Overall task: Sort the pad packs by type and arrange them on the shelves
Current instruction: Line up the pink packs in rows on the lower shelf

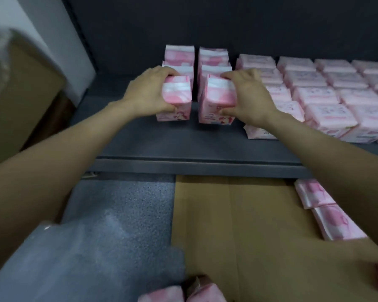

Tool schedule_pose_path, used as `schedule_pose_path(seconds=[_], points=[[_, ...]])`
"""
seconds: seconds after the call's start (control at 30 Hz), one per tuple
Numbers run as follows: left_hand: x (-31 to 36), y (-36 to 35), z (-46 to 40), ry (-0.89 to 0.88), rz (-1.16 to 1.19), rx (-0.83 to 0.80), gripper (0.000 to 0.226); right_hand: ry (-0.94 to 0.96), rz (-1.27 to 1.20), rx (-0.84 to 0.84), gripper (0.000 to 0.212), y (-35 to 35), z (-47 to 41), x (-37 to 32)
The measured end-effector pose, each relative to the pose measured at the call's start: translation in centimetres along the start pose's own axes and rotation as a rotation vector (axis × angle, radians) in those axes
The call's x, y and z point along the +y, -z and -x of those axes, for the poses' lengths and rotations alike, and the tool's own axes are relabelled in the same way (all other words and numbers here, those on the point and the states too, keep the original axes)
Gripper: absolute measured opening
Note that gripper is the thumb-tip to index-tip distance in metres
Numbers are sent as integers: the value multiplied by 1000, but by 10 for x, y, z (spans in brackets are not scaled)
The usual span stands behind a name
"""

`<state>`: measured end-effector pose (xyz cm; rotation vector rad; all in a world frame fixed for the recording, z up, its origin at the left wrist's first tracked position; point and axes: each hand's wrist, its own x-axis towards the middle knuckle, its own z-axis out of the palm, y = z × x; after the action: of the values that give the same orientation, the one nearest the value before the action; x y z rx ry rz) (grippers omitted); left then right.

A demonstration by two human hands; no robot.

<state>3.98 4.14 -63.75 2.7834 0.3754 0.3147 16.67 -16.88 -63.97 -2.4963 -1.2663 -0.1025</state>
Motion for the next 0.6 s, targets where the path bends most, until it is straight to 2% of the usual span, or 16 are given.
schedule_pose_path(seconds=[0.13, 0.33, 0.43, 0.53, 0.6], points=[[-21, -19, -32, 29, 36, -53, 80, -23, 47, -29, 79, -20, -33, 3], [-36, -44, -41, -19, -102, -61, 67, -30, 221, -93, 73, -43, -54, 18], [-36, -50, -37, -51, -206, -58, 68, -7, 275, -104, 74, -50, -50, 19], [-23, -54, -27, -54, -396, 30, 76, 21, 289, -50, 75, -49, -33, 16], [-10, -57, -13, -85, -432, 123, 76, 84, 265, 28, 72, -45, -17, 13]])
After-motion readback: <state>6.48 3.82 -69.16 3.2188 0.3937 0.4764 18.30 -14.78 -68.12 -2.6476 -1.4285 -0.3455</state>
